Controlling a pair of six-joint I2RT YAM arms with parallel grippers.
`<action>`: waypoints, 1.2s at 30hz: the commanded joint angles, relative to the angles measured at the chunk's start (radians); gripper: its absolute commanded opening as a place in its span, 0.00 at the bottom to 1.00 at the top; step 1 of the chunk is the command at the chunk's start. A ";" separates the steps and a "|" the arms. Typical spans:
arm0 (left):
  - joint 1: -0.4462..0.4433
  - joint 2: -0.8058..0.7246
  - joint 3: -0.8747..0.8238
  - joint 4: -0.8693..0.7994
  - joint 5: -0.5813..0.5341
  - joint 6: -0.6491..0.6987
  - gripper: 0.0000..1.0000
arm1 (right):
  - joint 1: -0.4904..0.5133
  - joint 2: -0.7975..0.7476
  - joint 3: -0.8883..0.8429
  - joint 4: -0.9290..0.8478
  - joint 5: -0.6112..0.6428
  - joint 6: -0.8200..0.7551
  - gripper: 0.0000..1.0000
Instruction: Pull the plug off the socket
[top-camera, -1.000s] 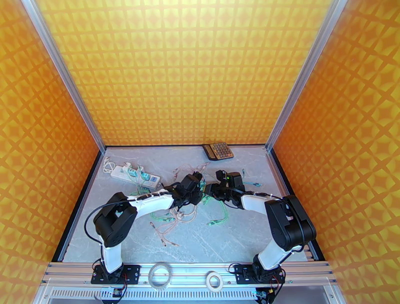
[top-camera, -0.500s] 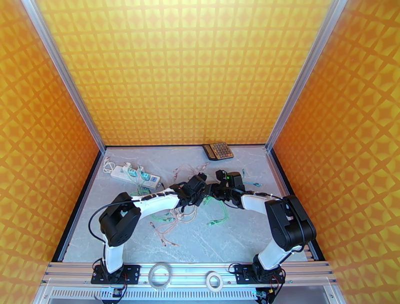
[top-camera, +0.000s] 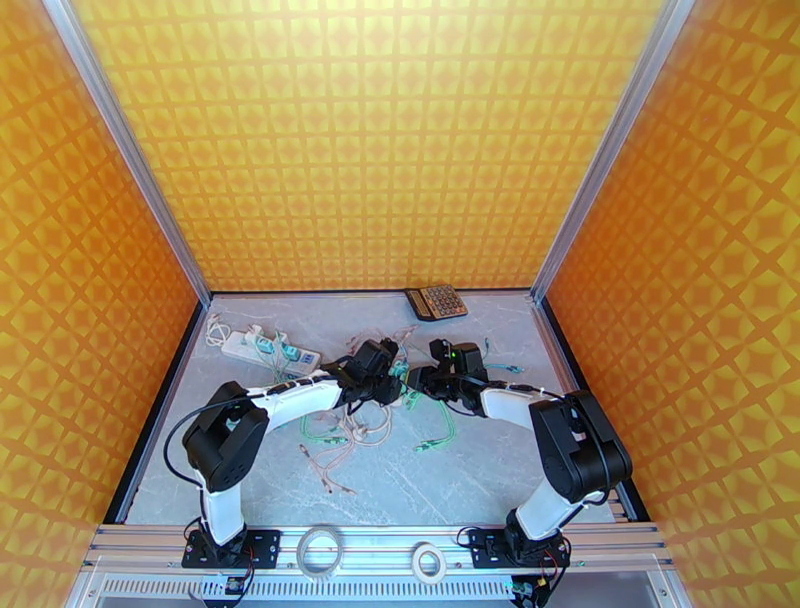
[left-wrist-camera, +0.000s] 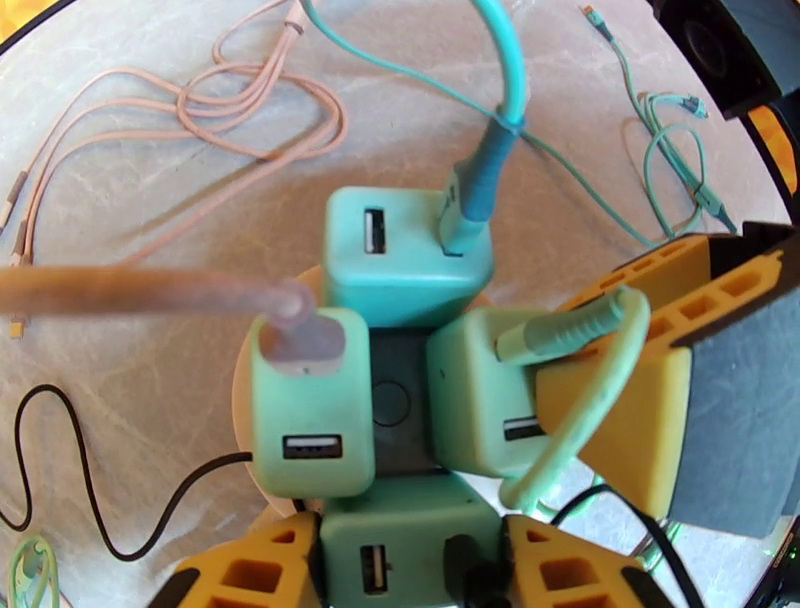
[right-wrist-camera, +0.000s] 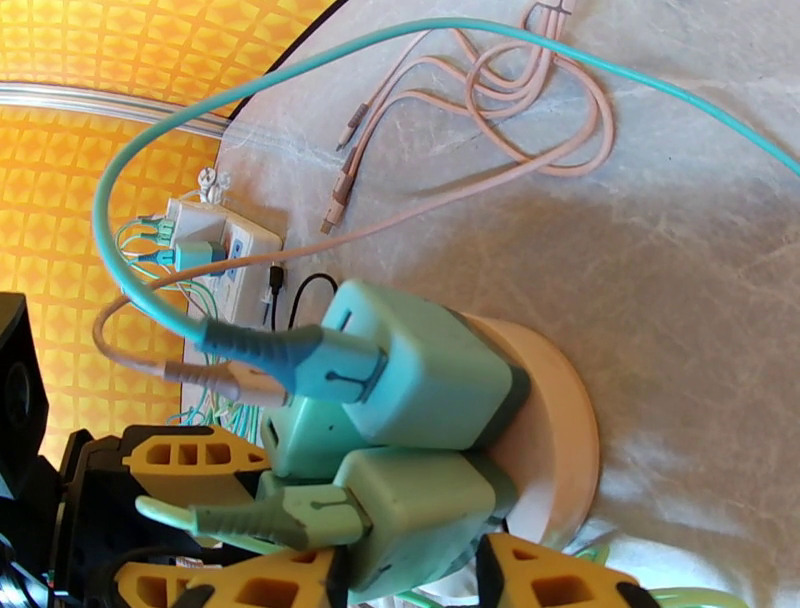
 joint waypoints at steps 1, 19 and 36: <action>-0.040 0.009 0.074 -0.063 -0.021 0.030 0.17 | -0.003 0.045 -0.029 -0.151 0.115 -0.023 0.39; -0.112 0.056 0.165 -0.145 -0.177 0.059 0.13 | -0.001 0.065 -0.021 -0.158 0.120 -0.029 0.39; 0.000 -0.025 0.106 -0.079 0.068 -0.057 0.13 | 0.000 0.063 -0.021 -0.164 0.122 -0.029 0.38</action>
